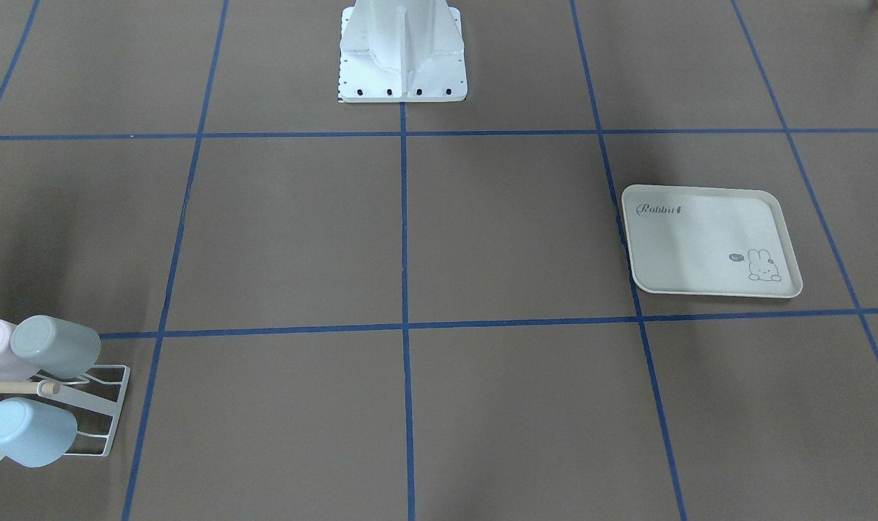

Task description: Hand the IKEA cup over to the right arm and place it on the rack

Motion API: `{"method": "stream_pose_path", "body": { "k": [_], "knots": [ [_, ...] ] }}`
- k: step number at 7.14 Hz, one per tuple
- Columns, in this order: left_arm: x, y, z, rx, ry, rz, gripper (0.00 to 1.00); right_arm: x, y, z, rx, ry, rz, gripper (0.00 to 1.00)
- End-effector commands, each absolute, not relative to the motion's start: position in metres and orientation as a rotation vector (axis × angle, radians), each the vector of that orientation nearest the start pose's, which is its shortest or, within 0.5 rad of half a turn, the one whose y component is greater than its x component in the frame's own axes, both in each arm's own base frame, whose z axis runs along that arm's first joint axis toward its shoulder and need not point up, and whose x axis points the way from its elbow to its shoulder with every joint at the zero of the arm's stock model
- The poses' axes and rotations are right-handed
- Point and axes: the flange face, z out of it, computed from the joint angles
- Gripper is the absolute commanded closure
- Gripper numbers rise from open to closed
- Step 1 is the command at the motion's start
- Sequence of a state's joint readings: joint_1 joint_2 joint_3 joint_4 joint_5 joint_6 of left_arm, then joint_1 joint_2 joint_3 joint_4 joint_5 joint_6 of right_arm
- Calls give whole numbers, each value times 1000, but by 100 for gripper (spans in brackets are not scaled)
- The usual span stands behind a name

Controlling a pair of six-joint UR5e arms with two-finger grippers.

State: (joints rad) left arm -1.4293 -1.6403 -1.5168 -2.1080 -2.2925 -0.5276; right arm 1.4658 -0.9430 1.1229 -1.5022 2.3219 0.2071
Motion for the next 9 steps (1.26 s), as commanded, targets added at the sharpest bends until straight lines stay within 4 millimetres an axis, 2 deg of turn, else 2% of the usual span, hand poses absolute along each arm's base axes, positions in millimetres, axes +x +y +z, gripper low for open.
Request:
{"method": "stream_pose_path", "body": {
  "k": [1, 3, 4, 6, 9],
  "knots": [
    [14, -544, 589, 186, 900, -118, 0, -31, -754, 503, 69, -770, -8, 74],
    [16, -537, 586, 171, 942, -83, 0, -31, -755, 507, 64, -768, -17, 74],
    [14, -524, 596, 153, 944, -90, 0, -32, -756, 508, 61, -768, -16, 74],
    [11, -509, 595, 157, 945, -90, 0, -37, -758, 499, 52, -796, -15, 74],
    [11, -506, 593, 160, 946, -89, 0, -52, -757, 500, 43, -793, -30, 74]
  ]
}}
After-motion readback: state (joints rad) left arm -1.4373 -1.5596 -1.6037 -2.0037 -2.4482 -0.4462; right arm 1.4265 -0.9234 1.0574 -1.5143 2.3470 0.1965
